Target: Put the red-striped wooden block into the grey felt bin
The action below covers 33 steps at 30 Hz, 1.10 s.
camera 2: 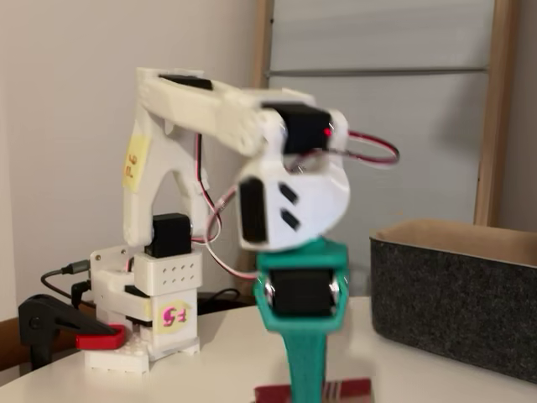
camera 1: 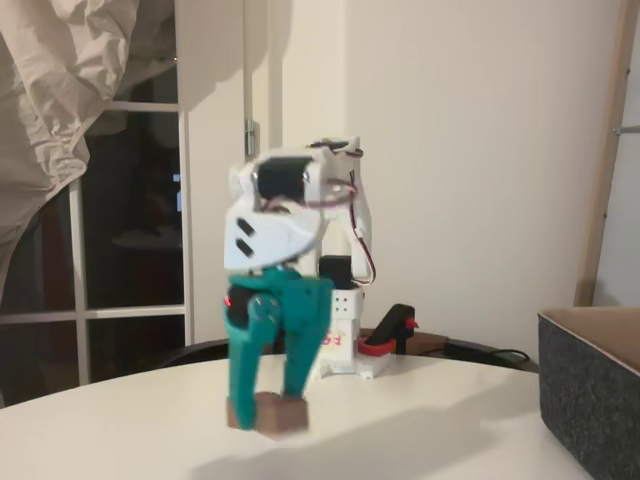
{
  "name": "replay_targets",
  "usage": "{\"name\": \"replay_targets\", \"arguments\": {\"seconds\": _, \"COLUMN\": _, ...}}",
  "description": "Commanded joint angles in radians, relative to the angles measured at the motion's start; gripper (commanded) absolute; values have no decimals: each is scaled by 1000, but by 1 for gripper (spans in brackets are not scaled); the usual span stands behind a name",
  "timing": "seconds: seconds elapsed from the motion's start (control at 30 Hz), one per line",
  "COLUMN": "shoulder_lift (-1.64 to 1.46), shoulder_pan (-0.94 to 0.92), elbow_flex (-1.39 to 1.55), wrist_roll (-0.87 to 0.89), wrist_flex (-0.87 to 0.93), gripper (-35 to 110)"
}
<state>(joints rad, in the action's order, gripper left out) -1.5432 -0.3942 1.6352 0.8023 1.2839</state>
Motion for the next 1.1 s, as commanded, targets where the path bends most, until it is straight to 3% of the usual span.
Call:
{"name": "replay_targets", "arguments": {"seconds": 0.0, "shoulder_lift": -138, "shoulder_pan": -25, "elbow_flex": 2, "wrist_roll": 41, "wrist_flex": 0, "gripper": 13}}
{"name": "replay_targets", "arguments": {"seconds": 0.67, "shoulder_lift": -396, "shoulder_pan": 2, "elbow_flex": -6, "wrist_roll": -40, "wrist_flex": -66, "gripper": 7}}
{"name": "replay_targets", "arguments": {"seconds": 1.07, "shoulder_lift": -411, "shoulder_pan": 147, "elbow_flex": -31, "wrist_roll": -166, "wrist_flex": -72, "gripper": 7}}
